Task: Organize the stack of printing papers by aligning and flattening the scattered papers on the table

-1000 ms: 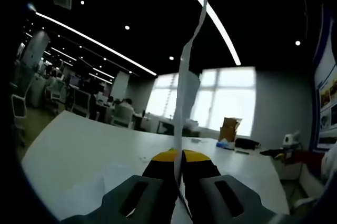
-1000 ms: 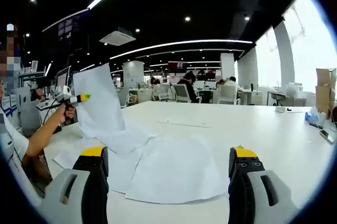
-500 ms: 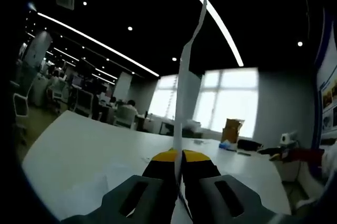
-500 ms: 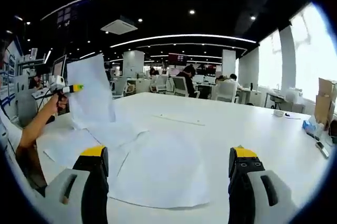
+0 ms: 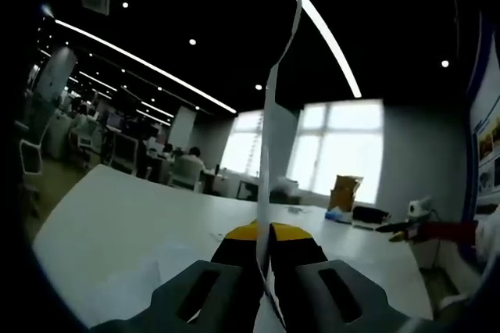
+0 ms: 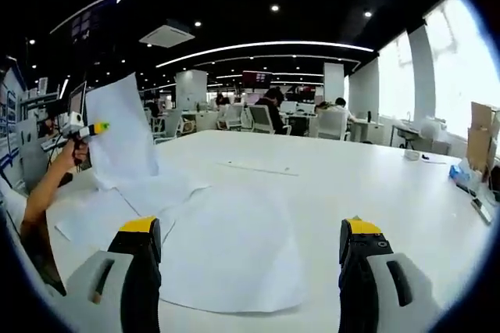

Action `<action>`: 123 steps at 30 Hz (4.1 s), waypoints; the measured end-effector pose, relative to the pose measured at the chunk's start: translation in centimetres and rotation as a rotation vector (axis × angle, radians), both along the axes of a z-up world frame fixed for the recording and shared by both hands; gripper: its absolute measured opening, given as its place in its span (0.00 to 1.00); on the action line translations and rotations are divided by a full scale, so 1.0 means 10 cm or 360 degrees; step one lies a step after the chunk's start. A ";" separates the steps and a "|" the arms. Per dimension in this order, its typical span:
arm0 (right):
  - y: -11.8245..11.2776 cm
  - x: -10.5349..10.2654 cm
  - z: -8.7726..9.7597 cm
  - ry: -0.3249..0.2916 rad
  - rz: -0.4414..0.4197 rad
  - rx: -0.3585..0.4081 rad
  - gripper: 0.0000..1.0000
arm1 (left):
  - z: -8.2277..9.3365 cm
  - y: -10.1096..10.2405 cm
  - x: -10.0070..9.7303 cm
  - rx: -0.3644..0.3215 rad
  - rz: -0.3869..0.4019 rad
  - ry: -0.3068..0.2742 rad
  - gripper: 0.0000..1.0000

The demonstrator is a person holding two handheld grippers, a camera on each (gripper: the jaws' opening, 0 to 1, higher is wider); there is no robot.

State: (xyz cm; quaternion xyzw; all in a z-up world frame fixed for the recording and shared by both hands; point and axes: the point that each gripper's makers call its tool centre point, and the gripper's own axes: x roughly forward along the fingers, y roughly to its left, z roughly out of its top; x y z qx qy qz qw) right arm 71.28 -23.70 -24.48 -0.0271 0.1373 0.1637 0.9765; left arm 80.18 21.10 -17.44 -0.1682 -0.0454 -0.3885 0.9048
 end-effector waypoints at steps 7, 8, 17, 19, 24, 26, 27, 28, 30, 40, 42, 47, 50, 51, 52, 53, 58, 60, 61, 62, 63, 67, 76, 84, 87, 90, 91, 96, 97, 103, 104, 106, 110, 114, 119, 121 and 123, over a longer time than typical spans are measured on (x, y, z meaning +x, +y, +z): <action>-0.01 0.05 -0.02 0.0006 -0.0004 0.0013 0.90 | -0.02 0.00 0.03 0.0008 0.0001 0.0007 0.06; -0.01 0.05 -0.02 0.0003 -0.0004 0.0014 0.90 | -0.02 0.01 0.03 0.0008 0.0001 0.0006 0.06; 0.00 0.13 -0.04 0.0014 -0.0002 0.0009 0.90 | -0.01 0.02 0.03 0.0003 -0.0001 0.0005 0.06; -0.01 0.15 -0.05 0.0020 -0.0007 0.0001 0.90 | -0.01 0.03 0.04 0.0005 0.0003 0.0005 0.06; -0.03 0.18 -0.05 0.0014 -0.0022 0.0003 0.90 | -0.01 0.03 0.04 0.0007 0.0004 0.0006 0.06; -0.03 0.19 -0.06 0.0024 -0.0025 0.0009 0.90 | -0.01 0.02 0.04 0.0008 0.0003 0.0004 0.06; -0.03 0.20 -0.07 0.0025 -0.0025 0.0012 0.90 | -0.01 0.02 0.04 0.0009 0.0003 0.0002 0.06; -0.03 0.21 -0.07 0.0024 -0.0027 0.0012 0.90 | -0.01 0.02 0.04 0.0008 0.0002 0.0003 0.06; -0.04 0.23 -0.09 0.0033 -0.0031 0.0006 0.90 | -0.01 0.03 0.04 0.0005 0.0003 0.0007 0.06; -0.08 0.30 -0.15 0.0050 -0.0045 -0.0014 0.90 | -0.02 0.04 0.06 0.0010 0.0015 0.0010 0.06; -0.07 0.30 -0.15 0.0052 -0.0047 -0.0001 0.90 | -0.02 0.04 0.06 0.0009 0.0013 0.0010 0.06; -0.11 0.35 -0.15 0.0060 -0.0051 -0.0008 0.90 | -0.02 0.04 0.05 0.0007 0.0015 0.0012 0.06; -0.12 0.35 -0.16 0.0067 -0.0058 0.0004 0.90 | -0.02 0.05 0.06 0.0011 0.0017 0.0010 0.06; -0.12 0.36 -0.16 0.0067 -0.0058 0.0007 0.90 | -0.02 0.05 0.06 0.0011 0.0017 0.0009 0.06; -0.11 0.36 -0.16 0.0065 -0.0055 0.0009 0.90 | -0.02 0.04 0.05 0.0008 0.0013 0.0007 0.06; -0.11 0.36 -0.17 0.0068 -0.0055 0.0007 0.90 | -0.02 0.04 0.05 0.0008 0.0014 0.0006 0.06; -0.09 0.39 -0.18 0.0080 -0.0052 0.0011 0.90 | -0.02 0.04 0.04 0.0009 0.0013 0.0005 0.06; -0.09 0.42 -0.19 0.0084 -0.0052 -0.0001 0.90 | -0.01 0.04 0.03 0.0004 0.0012 0.0003 0.06; -0.10 0.43 -0.20 0.0085 -0.0053 -0.0003 0.90 | -0.01 0.05 0.04 0.0003 0.0013 0.0004 0.06; -0.10 0.44 -0.20 0.0088 -0.0057 0.0000 0.90 | -0.01 0.05 0.04 0.0000 0.0016 0.0006 0.06; -0.10 0.45 -0.20 0.0088 -0.0059 0.0004 0.90 | -0.01 0.06 0.05 0.0000 0.0019 0.0004 0.06; -0.08 0.50 -0.19 0.0082 -0.0055 0.0005 0.90 | -0.01 0.06 0.04 -0.0001 0.0018 0.0002 0.06; -0.04 0.53 -0.28 0.0144 -0.0028 -0.0012 0.90 | 0.00 0.05 0.04 0.0001 0.0018 -0.0001 0.06; 0.01 0.50 -0.35 0.0183 -0.0007 -0.0028 0.90 | 0.00 0.05 0.05 0.0000 0.0016 0.0001 0.06; 0.03 0.50 -0.37 0.0198 0.0006 -0.0039 0.90 | -0.01 0.05 0.04 0.0004 0.0015 -0.0001 0.06; 0.05 0.51 -0.39 0.0210 0.0021 -0.0059 0.90 | -0.02 0.04 0.04 0.0006 0.0016 0.0002 0.06; 0.05 0.52 -0.40 0.0218 0.0023 -0.0064 0.90 | -0.02 0.05 0.05 0.0008 0.0018 0.0002 0.06; 0.04 0.54 -0.45 0.0243 0.0026 -0.0050 0.90 | -0.01 0.05 0.05 0.0009 0.0014 0.0001 0.06; 0.03 0.54 -0.46 0.0247 0.0024 -0.0048 0.90 | -0.01 0.05 0.05 0.0008 0.0013 0.0001 0.06; -0.02 0.58 -0.54 0.0272 0.0014 -0.0041 0.90 | -0.02 0.04 0.05 0.0017 0.0013 -0.0001 0.06; -0.01 0.58 -0.55 0.0271 0.0013 -0.0030 0.89 | -0.02 0.04 0.05 0.0018 0.0014 -0.0001 0.06; -0.01 0.59 -0.56 0.0274 0.0011 -0.0019 0.89 | -0.02 0.05 0.06 0.0018 0.0015 0.0000 0.06; -0.01 0.60 -0.59 0.0287 0.0010 -0.0022 0.89 | -0.02 0.05 0.06 0.0022 0.0018 -0.0002 0.06; -0.01 0.61 -0.60 0.0290 0.0013 -0.0011 0.89 | -0.03 0.05 0.06 0.0023 0.0017 -0.0001 0.06; 0.00 0.64 -0.61 0.0291 0.0014 -0.0003 0.89 | -0.04 0.06 0.08 0.0030 0.0016 0.0008 0.06; -0.02 0.66 -0.63 0.0298 0.0011 -0.0007 0.89 | -0.04 0.05 0.07 0.0032 0.0014 0.0005 0.06; -0.05 0.67 -0.66 0.0304 -0.0003 -0.0007 0.89 | -0.04 0.04 0.06 0.0031 0.0013 0.0004 0.06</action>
